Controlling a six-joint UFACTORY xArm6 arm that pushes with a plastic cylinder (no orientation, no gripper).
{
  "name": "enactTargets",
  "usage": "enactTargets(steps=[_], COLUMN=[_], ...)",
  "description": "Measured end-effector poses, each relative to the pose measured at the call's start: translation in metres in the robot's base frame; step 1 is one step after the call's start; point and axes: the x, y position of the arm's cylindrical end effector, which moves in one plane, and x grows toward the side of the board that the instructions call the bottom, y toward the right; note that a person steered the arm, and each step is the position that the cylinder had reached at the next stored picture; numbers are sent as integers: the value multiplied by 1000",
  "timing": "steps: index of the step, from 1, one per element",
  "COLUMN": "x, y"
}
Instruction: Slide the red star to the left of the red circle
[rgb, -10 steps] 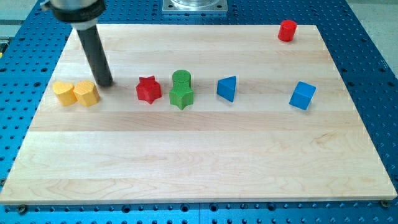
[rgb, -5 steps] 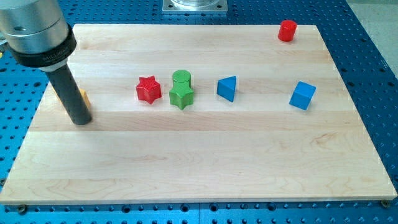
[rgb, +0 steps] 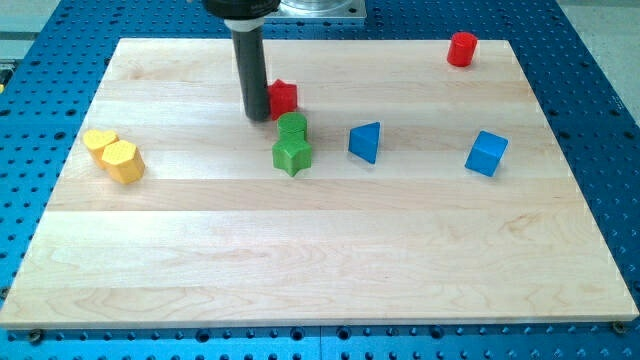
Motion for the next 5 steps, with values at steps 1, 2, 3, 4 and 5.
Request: enactTargets(steps=[1, 2, 3, 4, 5], x=[-20, -30, -32, -39, -63], y=[42, 93, 151, 200, 198])
